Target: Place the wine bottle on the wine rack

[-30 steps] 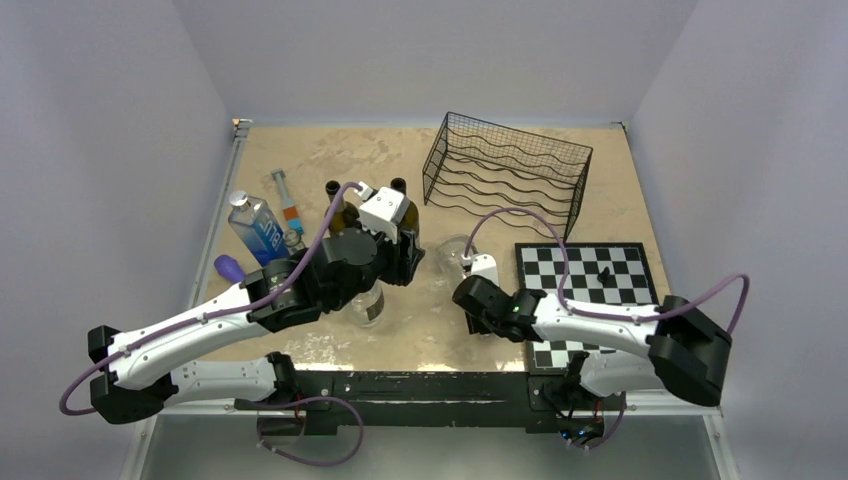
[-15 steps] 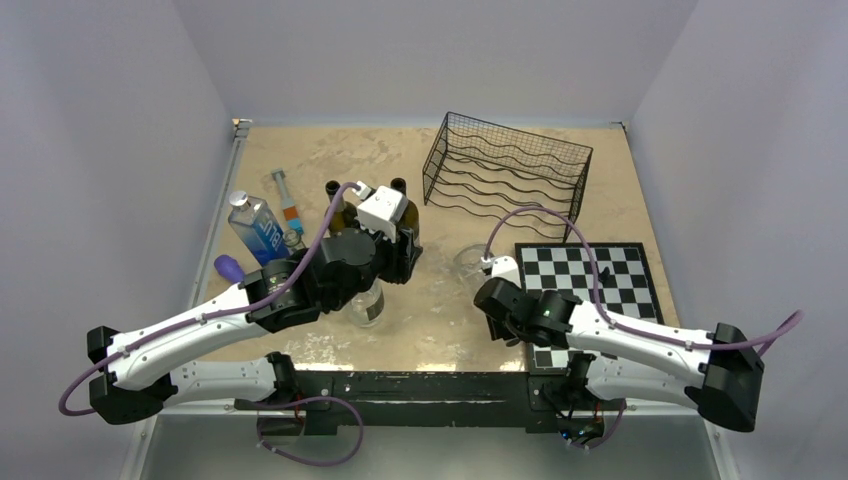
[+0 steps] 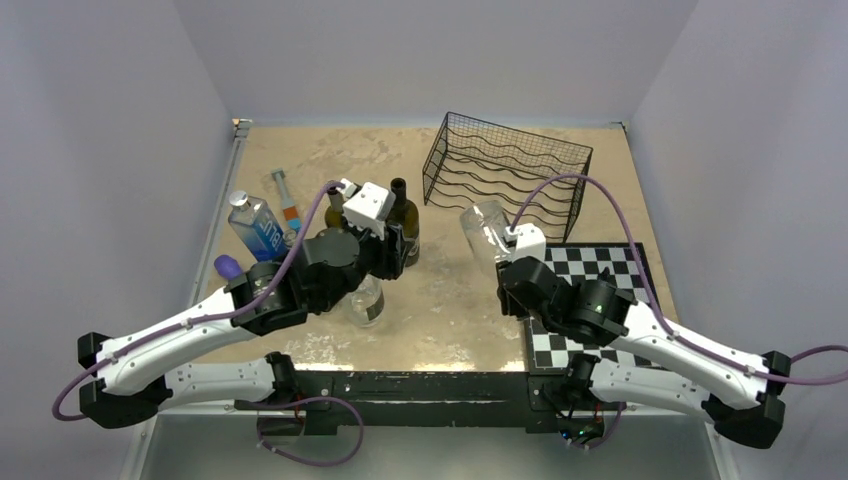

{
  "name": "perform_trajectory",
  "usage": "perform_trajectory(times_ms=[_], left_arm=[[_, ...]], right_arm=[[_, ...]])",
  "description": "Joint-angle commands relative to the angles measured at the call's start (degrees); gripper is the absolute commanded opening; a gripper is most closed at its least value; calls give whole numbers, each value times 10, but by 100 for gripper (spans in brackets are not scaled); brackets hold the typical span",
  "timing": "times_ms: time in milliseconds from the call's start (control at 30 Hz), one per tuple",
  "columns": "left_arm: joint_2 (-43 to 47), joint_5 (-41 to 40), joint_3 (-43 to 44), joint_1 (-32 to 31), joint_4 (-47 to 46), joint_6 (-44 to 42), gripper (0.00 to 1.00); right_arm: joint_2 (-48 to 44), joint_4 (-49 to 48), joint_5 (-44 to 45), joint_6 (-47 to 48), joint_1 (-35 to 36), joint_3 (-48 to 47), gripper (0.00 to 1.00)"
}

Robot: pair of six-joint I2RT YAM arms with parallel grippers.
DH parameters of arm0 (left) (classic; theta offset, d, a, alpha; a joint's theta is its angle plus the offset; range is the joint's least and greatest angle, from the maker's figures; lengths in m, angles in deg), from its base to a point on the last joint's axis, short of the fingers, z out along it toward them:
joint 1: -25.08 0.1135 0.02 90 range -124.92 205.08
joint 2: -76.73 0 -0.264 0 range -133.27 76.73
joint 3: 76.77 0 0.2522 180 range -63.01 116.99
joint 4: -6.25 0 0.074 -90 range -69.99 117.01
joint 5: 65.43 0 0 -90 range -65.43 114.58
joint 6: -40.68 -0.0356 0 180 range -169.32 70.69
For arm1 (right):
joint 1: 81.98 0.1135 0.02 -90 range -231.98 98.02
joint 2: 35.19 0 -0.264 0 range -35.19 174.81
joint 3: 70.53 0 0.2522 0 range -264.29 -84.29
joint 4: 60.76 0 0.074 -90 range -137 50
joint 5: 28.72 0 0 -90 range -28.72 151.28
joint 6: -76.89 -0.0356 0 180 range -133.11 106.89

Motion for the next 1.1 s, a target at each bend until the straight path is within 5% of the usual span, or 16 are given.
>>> perform_trajectory(times_ms=[0, 267, 633, 1067], left_arm=[[21, -20, 44, 2, -32, -32, 53], [35, 4, 71, 2, -48, -39, 55], [-5, 77, 145, 2, 7, -29, 68], [-9, 90, 192, 2, 54, -48, 86]], right_arm=[[-23, -85, 140, 59, -10, -111, 0], [28, -148, 114, 145, -160, -172, 0], [156, -205, 50, 137, -331, -229, 0], [326, -183, 158, 126, -359, -319, 0]])
